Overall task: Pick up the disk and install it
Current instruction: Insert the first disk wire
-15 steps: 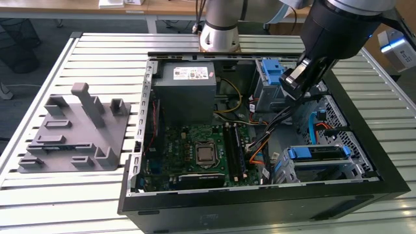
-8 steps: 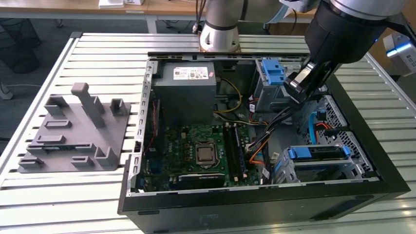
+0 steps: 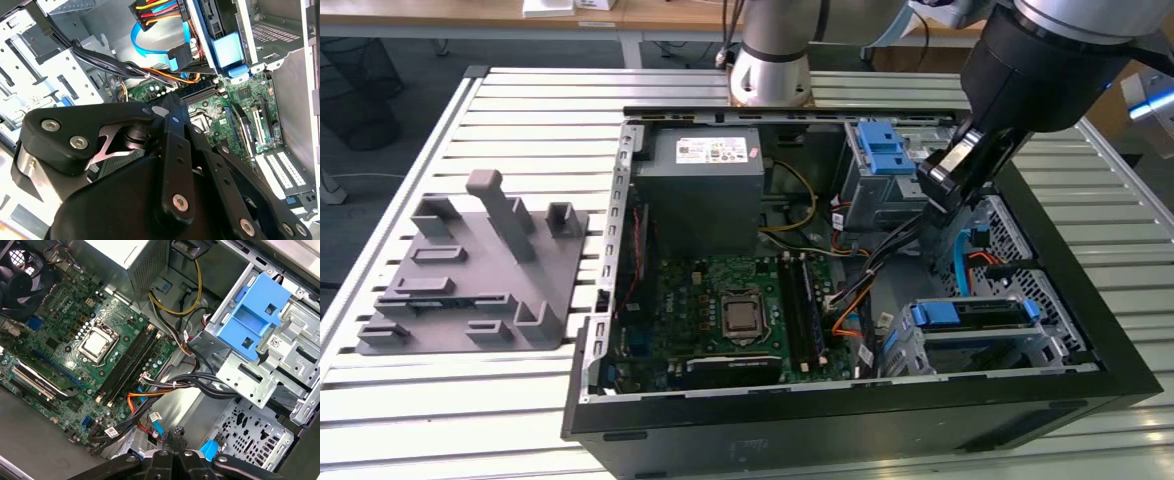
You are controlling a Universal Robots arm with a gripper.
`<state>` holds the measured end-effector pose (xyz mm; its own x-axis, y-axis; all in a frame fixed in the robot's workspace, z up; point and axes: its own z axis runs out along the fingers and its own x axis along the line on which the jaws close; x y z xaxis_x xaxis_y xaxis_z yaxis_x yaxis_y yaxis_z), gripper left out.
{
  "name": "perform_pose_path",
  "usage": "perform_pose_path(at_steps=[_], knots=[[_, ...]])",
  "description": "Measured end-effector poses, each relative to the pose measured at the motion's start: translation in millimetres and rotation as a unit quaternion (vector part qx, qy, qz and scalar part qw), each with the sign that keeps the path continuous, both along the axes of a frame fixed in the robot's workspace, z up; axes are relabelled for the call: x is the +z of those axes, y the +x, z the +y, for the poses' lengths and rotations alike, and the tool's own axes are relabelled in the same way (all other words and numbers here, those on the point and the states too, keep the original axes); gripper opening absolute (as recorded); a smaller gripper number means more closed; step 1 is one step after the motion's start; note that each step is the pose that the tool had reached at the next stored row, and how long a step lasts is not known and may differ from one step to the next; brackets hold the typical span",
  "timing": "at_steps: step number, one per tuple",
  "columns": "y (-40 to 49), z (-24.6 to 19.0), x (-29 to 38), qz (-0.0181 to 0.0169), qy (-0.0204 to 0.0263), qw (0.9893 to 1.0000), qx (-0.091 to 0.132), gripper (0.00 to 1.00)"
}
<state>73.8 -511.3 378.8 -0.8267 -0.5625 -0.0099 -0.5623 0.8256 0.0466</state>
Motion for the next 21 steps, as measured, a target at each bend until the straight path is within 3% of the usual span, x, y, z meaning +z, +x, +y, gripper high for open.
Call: perform_pose_path(at_steps=[10,12,18,21], knots=[[0.1,-0.1,-0.2,0.0,0.0001,1.0,0.0,0.11],[0.1,-1.9,-0.5,-0.0001,0.0001,1.0,0.002,0.11],[0.1,-2.9,-4.5,-0.0001,0.0001,0.9991,0.042,0.11],[1.8,-3.2,-5.3,0.0,0.0,0.999,0.044,0.11]])
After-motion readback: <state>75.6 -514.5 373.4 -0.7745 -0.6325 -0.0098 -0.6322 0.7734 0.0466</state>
